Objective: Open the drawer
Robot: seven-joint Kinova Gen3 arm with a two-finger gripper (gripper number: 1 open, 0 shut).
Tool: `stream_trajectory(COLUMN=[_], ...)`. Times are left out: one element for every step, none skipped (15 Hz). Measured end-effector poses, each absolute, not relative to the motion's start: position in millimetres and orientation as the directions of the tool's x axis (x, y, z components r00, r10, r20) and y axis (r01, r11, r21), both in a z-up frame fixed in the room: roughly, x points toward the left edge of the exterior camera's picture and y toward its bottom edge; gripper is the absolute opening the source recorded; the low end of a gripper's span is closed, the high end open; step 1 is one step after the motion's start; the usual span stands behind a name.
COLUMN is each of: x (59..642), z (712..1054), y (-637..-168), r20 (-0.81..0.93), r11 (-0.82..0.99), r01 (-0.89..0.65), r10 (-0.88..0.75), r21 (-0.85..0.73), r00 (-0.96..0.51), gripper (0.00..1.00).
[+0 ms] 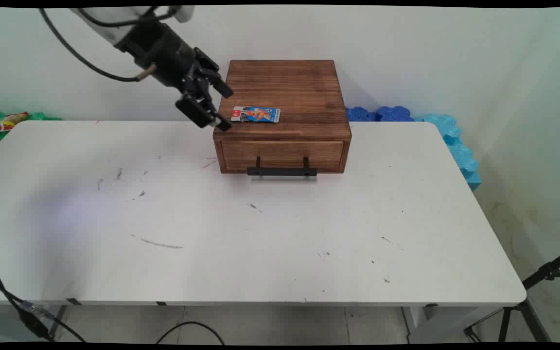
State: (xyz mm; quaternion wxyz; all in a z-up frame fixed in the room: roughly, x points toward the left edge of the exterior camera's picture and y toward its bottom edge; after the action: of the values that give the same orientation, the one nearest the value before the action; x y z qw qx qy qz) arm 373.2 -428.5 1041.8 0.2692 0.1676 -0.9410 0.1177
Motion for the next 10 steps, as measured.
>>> stream_trajectory(x=[367.7, 363.2, 358.6, 352.0, 345.7, 340.2, 333.9, 327.5, 322.3, 318.9], z=[1039.0, 1036.6, 1033.8, 1029.8, 1025.7, 1021.8, 1017.1, 1012.0, 1007.7, 1004.8], y=[-431.1, -433.2, -435.1, -438.0, -440.8, -443.2, -445.9, -448.5, -450.7, -452.0], r20=[0.54, 0.536, 0.53, 0.523, 0.516, 0.51, 0.503, 0.495, 0.489, 0.484], r11=[0.914, 0.913, 0.912, 0.91, 0.908, 0.907, 0.905, 0.903, 0.901, 0.9], r01=[-0.382, -0.385, -0.387, -0.39, -0.394, -0.397, -0.401, -0.405, -0.408, -0.41], r10=[-0.256, -0.259, -0.263, -0.267, -0.272, -0.277, -0.282, -0.288, -0.293, -0.296], r21=[-0.134, -0.136, -0.137, -0.139, -0.141, -0.142, -0.144, -0.145, -0.145, -0.146], r00=[-0.802, -0.804, -0.806, -0.809, -0.812, -0.815, -0.817, -0.82, -0.822, -0.823], gripper=[1.0, 1.0, 1.0, 1.0, 1.0, 1.0, 1.0, 1.0, 1.0, 1.0])
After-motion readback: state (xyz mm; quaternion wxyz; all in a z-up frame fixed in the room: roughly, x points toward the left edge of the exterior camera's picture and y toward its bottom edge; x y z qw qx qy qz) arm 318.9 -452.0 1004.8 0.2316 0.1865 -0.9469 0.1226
